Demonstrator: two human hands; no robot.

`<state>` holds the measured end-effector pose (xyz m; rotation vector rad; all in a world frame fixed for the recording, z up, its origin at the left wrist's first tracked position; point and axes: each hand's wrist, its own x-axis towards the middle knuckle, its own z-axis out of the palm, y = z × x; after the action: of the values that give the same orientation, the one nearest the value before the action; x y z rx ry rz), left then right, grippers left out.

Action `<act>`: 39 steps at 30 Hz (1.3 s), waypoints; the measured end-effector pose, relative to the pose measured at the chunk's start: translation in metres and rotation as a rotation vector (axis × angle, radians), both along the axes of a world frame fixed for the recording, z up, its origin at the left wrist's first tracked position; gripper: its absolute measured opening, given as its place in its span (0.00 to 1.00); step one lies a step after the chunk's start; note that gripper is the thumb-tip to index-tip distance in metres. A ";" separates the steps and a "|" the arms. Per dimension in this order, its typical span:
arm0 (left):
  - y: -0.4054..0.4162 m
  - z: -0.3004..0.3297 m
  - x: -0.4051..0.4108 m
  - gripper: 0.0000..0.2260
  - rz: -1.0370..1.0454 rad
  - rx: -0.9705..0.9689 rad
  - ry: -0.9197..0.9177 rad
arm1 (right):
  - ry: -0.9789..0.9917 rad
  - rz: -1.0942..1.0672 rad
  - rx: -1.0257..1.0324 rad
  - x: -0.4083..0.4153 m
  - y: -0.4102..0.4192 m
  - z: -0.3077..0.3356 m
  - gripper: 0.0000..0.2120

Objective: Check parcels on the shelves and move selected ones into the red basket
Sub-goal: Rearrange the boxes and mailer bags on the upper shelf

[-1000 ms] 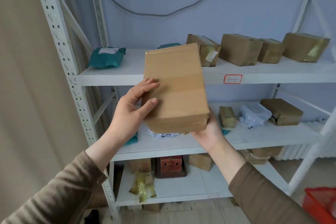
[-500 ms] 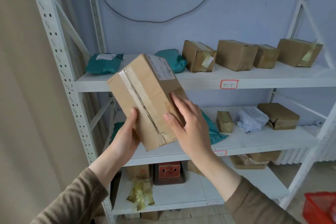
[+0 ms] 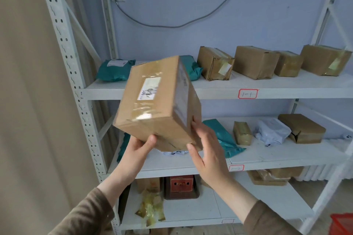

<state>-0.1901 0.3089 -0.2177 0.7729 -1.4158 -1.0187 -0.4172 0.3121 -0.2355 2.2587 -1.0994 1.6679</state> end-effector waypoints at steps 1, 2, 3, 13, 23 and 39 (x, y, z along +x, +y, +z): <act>0.000 0.000 0.000 0.36 -0.007 0.045 0.047 | 0.029 -0.004 -0.030 0.004 0.003 0.006 0.26; -0.001 0.000 0.001 0.39 -0.033 0.078 0.084 | 0.060 -0.007 -0.056 0.008 0.008 0.013 0.26; -0.001 0.000 0.001 0.39 -0.072 0.099 0.114 | 0.092 -0.004 -0.077 0.012 0.012 0.020 0.25; -0.006 0.001 -0.005 0.34 -0.133 0.352 0.455 | -0.154 0.123 0.147 0.011 0.011 0.053 0.29; -0.033 0.032 0.008 0.33 -0.071 0.441 0.349 | -0.801 0.777 1.253 -0.022 -0.031 0.058 0.41; -0.118 0.160 0.011 0.35 0.171 0.081 0.010 | -0.859 0.346 1.082 0.055 -0.148 0.210 0.44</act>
<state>-0.1792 0.1908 -0.0579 0.9305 -1.2824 -0.9503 -0.3627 0.1641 -0.0253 2.2680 -2.3640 2.8108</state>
